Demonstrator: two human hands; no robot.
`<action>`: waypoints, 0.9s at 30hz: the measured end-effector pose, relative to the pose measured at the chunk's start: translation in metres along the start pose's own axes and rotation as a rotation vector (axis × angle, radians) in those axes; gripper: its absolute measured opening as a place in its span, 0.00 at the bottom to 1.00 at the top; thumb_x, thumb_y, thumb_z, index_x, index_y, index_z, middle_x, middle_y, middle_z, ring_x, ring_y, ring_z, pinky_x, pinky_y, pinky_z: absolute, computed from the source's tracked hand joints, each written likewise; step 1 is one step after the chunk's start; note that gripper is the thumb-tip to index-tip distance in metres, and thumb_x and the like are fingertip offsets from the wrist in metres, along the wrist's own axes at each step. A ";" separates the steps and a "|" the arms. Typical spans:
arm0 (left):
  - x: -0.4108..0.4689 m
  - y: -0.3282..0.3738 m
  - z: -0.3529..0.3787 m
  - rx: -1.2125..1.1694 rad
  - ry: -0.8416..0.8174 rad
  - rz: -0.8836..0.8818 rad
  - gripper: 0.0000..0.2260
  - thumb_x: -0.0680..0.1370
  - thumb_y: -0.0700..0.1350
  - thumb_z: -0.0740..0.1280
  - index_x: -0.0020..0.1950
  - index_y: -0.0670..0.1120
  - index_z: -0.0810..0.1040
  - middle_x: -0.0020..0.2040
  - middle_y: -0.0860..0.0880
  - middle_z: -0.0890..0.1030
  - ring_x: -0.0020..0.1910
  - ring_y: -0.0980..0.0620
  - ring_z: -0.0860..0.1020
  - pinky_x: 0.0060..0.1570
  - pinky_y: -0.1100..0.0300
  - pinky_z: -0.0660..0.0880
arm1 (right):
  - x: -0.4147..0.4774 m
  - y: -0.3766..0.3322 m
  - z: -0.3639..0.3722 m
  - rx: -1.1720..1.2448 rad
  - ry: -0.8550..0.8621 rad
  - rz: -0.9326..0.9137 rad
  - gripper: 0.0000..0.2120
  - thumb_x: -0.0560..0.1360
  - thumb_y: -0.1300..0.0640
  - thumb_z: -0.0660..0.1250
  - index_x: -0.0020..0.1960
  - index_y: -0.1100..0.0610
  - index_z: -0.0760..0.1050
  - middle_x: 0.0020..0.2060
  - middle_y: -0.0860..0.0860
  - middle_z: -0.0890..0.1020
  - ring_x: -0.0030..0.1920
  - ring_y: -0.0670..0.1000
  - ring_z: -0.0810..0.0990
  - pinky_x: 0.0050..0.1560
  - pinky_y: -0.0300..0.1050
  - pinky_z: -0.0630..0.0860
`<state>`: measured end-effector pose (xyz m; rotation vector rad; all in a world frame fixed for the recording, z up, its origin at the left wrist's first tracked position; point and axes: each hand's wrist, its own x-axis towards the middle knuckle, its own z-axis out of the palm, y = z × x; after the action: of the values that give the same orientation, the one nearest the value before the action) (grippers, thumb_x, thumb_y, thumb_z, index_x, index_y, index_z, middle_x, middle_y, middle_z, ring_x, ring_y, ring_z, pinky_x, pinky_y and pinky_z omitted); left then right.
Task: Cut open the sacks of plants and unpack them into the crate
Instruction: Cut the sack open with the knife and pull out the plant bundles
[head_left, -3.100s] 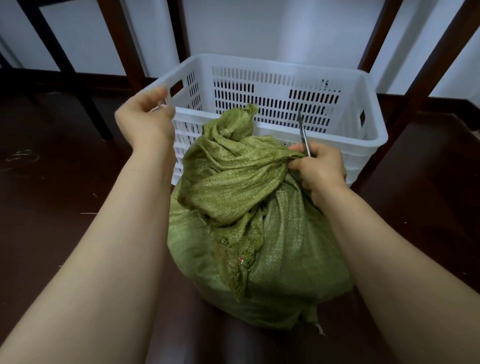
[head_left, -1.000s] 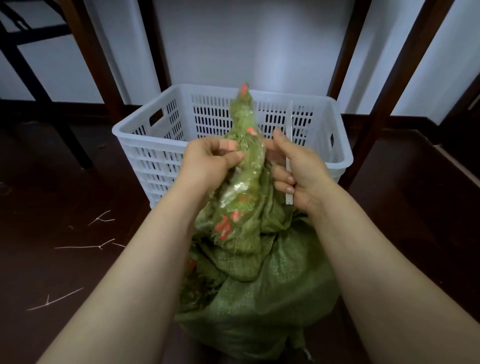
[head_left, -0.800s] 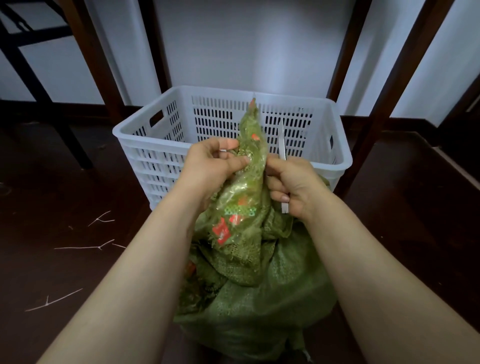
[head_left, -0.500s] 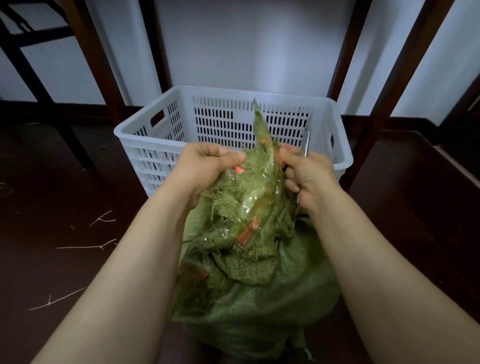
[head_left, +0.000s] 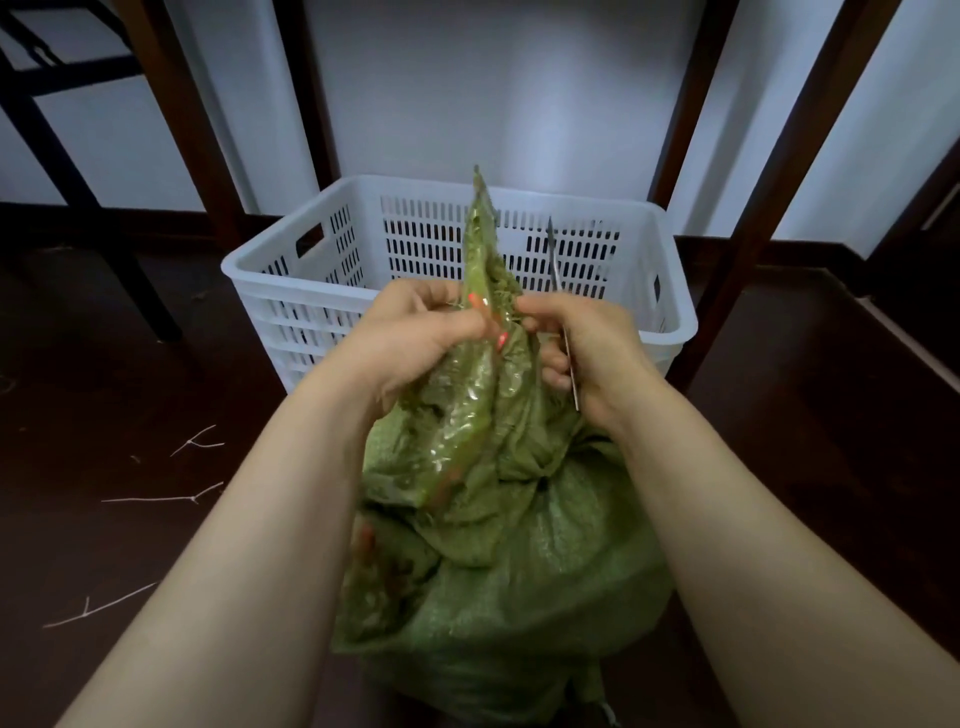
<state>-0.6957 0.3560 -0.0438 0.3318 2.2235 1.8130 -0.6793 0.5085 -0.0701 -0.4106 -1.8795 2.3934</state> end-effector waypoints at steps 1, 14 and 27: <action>0.003 -0.003 -0.002 -0.007 0.028 0.014 0.07 0.71 0.32 0.69 0.46 0.41 0.81 0.39 0.45 0.84 0.36 0.50 0.81 0.39 0.61 0.80 | 0.001 0.000 -0.002 0.089 -0.020 0.050 0.10 0.76 0.60 0.59 0.46 0.62 0.77 0.30 0.50 0.73 0.21 0.45 0.64 0.20 0.36 0.59; 0.011 -0.012 -0.001 -0.078 0.199 -0.069 0.09 0.76 0.32 0.61 0.48 0.42 0.78 0.40 0.43 0.80 0.38 0.47 0.78 0.41 0.52 0.78 | 0.002 0.007 -0.009 0.196 -0.038 0.049 0.05 0.79 0.65 0.61 0.48 0.65 0.75 0.28 0.54 0.80 0.21 0.42 0.67 0.17 0.31 0.61; 0.007 -0.008 0.014 -0.165 -0.048 -0.054 0.04 0.76 0.43 0.68 0.49 0.48 0.81 0.40 0.52 0.84 0.32 0.61 0.81 0.26 0.73 0.72 | -0.007 -0.006 0.003 -0.039 0.080 0.006 0.20 0.68 0.47 0.75 0.50 0.60 0.75 0.38 0.54 0.84 0.18 0.42 0.61 0.15 0.34 0.57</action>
<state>-0.6976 0.3694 -0.0543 0.2768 2.0152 1.9223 -0.6743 0.5062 -0.0624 -0.5078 -1.8957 2.3110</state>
